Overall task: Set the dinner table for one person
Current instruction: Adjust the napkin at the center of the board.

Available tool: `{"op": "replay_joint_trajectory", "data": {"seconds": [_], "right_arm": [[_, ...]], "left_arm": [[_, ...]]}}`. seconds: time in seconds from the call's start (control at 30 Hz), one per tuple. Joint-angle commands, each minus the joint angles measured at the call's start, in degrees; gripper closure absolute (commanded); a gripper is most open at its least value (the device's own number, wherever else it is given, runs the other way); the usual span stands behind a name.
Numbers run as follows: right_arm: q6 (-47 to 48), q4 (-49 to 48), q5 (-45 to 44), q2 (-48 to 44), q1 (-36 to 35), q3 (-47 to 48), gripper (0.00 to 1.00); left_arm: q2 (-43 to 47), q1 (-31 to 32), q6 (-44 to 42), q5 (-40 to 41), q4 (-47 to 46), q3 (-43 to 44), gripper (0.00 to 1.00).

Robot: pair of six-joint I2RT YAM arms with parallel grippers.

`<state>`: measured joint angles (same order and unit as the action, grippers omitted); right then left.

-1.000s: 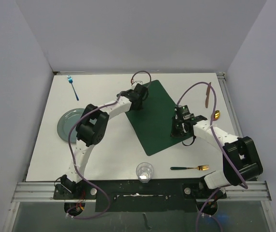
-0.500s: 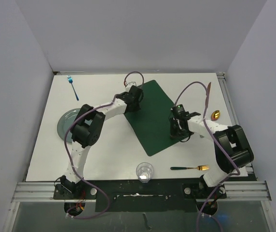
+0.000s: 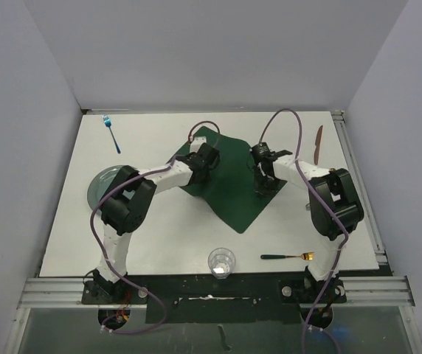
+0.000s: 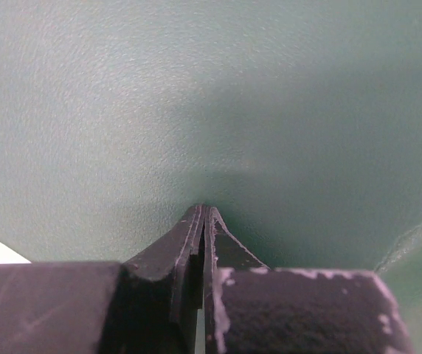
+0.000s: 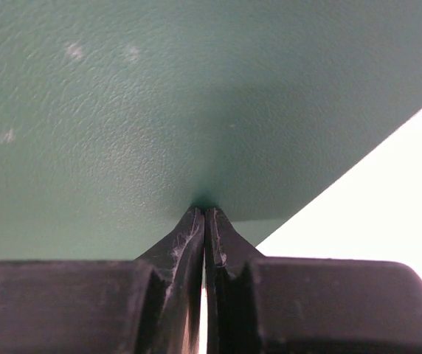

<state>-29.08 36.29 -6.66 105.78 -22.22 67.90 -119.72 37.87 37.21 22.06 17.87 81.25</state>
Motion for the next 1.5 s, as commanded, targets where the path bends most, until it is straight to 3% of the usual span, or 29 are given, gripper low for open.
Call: {"op": "replay_joint_trajectory", "data": {"seconds": [0.0,0.23,0.43,0.8,1.07,1.3,1.47], "right_arm": [[0.15,-6.79,-6.69,8.74,0.04,4.45,1.0],[0.71,-3.23,-11.07,11.36,3.54,11.66,1.0],[2.37,-2.05,-10.98,11.12,7.27,14.3,1.0],[2.02,-3.78,-10.08,7.95,7.38,9.1,1.0],[2.66,-4.08,-10.94,4.03,7.47,8.08,1.0],[3.15,-4.52,-8.78,-3.83,7.45,5.99,0.67],[2.88,-5.47,-5.93,-8.23,7.27,2.72,0.66]], "left_arm": [[-3.51,7.29,1.7,-6.68,15.0,-5.86,1.0],[-4.22,13.32,3.69,-3.9,19.17,-5.72,1.0],[-3.91,14.91,5.89,-2.05,21.4,-7.12,1.0],[-3.91,14.94,7.88,3.08,26.69,-6.12,1.0],[8.18,14.34,13.17,7.23,26.15,-8.73,1.0],[21.27,9.73,12.15,7.88,21.22,-9.72,1.0],[21.88,4.72,7.99,6.33,20.29,-8.88,1.0]]}}
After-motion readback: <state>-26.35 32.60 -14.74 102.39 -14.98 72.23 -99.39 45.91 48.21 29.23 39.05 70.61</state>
